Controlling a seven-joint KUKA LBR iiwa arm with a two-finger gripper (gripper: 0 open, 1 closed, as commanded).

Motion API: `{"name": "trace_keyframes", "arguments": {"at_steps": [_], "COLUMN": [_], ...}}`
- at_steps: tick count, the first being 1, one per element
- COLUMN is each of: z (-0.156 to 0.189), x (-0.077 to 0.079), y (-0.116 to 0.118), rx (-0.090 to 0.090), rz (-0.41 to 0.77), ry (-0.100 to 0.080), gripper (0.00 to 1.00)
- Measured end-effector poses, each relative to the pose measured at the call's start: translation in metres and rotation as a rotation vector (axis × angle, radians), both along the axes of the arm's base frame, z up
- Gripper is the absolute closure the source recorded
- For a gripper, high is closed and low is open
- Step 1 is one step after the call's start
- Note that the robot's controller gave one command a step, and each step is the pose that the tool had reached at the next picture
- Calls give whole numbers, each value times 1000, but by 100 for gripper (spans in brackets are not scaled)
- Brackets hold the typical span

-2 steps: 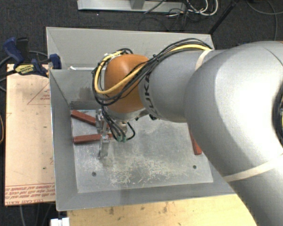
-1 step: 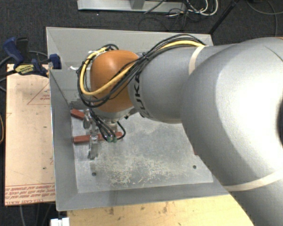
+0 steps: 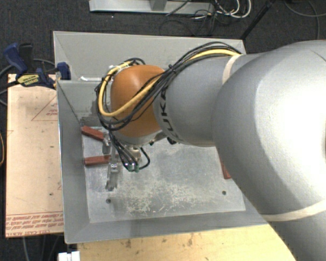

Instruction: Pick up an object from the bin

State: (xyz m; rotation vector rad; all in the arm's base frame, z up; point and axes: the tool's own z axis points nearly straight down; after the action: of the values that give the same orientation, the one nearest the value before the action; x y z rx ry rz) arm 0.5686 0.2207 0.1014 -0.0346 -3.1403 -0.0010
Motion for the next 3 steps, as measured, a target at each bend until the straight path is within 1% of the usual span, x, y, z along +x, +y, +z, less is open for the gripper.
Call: {"name": "trace_keyframes", "arguments": {"at_steps": [1,2,3], "z": [-33,-32,-31], "x": [0,1,1], "y": [0,0,0], "rx": [1,2,2], "rz": [-4,-4,-5], "ry": [-2,-3,-4], "gripper": [0,0,100]}}
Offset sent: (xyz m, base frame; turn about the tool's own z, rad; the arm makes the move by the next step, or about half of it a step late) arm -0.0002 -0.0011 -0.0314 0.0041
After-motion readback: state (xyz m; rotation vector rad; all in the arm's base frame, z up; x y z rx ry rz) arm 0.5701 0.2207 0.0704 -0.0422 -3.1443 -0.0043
